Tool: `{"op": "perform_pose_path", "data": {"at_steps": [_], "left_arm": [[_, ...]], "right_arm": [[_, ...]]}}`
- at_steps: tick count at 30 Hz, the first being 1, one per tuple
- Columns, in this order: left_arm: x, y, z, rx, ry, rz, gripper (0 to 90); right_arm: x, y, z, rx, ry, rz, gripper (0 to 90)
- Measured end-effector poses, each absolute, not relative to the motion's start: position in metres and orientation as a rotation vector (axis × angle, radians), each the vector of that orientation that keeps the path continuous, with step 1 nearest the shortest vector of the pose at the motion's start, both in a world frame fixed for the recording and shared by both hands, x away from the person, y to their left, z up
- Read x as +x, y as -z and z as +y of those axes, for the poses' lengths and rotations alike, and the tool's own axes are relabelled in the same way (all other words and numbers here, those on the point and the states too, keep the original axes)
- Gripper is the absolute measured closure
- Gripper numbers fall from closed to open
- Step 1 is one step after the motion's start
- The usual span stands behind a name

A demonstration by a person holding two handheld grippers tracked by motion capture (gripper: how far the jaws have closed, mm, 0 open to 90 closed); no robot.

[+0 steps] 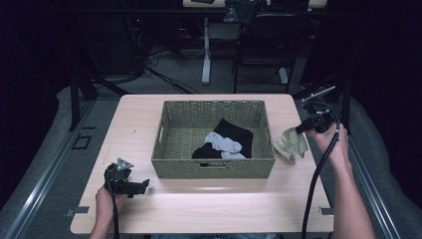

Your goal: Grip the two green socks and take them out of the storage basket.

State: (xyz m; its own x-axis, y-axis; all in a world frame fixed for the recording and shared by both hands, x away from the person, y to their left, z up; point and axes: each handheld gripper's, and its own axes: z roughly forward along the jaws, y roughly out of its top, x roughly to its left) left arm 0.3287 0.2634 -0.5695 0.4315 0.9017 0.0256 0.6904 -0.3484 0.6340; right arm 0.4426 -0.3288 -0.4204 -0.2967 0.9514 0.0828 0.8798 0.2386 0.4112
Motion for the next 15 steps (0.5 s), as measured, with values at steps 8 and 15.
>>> {"op": "perform_pose_path", "data": {"at_steps": [8,15], "left_arm": [[0.329,0.570,0.263,2.147,-0.506,1.338,0.2],[0.329,0.570,0.263,2.147,-0.507,1.337,0.2]], "right_arm": [[0.442,0.456,-0.331,1.784,-0.551,2.326,86.3],[0.442,0.481,-0.331,1.804,-0.503,2.325,86.3]]}}
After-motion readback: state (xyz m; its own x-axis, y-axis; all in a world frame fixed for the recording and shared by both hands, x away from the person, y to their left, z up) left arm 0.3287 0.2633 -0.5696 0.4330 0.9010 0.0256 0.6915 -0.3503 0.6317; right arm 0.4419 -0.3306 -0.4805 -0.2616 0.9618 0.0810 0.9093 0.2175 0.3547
